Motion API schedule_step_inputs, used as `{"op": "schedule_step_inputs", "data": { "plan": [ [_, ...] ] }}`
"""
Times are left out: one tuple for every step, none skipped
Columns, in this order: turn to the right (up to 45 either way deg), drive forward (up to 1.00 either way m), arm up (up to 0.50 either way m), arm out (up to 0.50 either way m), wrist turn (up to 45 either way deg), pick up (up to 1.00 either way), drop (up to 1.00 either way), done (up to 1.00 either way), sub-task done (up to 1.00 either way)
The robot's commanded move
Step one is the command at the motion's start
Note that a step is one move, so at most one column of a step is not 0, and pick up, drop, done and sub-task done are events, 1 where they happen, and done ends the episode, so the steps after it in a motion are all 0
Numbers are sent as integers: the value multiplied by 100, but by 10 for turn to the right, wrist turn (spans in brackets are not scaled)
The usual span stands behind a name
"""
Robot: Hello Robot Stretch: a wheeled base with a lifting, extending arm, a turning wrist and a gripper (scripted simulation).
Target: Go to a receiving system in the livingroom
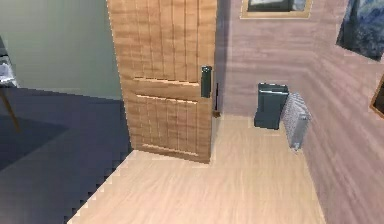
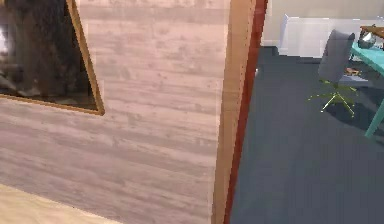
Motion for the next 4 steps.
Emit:
{"op": "schedule_step_inputs", "data": {
  "plan": [
    [210,0,0,0,0,0,0,0,0],
    [0,40,0,0,0,0,0,0,0],
    [-450,0,0,0,0,0,0,0,0],
    [-240,0,0,0,0,0,0,0,0]
  ]
}}
